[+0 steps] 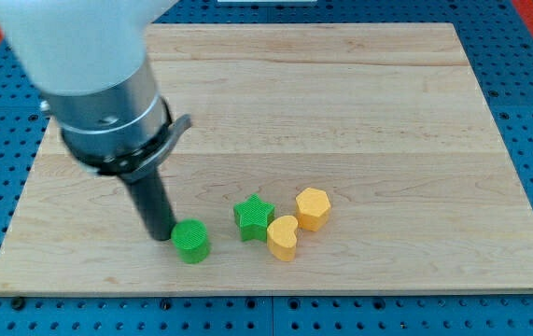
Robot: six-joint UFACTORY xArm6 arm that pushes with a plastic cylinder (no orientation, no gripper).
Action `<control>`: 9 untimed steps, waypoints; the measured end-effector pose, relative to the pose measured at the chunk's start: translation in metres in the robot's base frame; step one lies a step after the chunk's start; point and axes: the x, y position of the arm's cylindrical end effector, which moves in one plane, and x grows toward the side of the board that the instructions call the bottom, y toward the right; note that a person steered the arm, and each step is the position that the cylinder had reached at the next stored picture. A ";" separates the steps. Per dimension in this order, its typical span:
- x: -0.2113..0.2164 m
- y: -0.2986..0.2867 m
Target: Push the green circle below the green star
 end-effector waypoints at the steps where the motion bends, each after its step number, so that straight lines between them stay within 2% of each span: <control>1: 0.024 0.008; 2: 0.070 -0.034; 3: 0.063 -0.028; 5: 0.037 0.042; 6: 0.033 0.059; 8: 0.058 0.069; 9: 0.057 0.111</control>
